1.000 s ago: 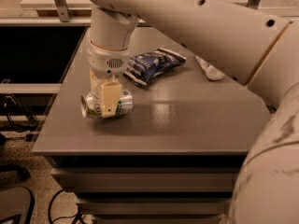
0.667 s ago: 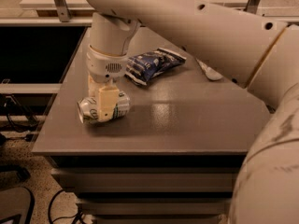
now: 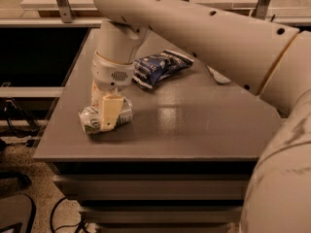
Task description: Knock 7up can over
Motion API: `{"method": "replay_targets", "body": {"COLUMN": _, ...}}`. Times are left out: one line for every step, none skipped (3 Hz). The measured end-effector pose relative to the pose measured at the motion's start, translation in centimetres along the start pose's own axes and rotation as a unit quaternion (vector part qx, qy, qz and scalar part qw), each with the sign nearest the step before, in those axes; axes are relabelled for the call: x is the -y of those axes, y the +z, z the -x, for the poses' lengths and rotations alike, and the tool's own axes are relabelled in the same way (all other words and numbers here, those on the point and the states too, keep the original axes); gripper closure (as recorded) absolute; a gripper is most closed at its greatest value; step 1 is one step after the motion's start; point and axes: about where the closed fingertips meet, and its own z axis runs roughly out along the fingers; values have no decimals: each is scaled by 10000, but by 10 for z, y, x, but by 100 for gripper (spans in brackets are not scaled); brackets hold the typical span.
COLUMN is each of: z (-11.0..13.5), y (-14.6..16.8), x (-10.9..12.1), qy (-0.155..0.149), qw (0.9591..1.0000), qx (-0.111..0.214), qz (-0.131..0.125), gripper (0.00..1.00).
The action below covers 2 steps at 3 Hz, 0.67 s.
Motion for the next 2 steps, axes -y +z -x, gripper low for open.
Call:
{"method": "replay_targets", "body": {"z": -1, "y": 2, "x": 0, "qy": 30, "qw": 10000, "qx": 78, "qz": 30, "gripper": 36}}
{"method": "replay_targets", "body": {"z": -1, "y": 4, "x": -1, "qy": 44, "qw": 9999, "qx": 125, "qz": 56, "gripper": 12}}
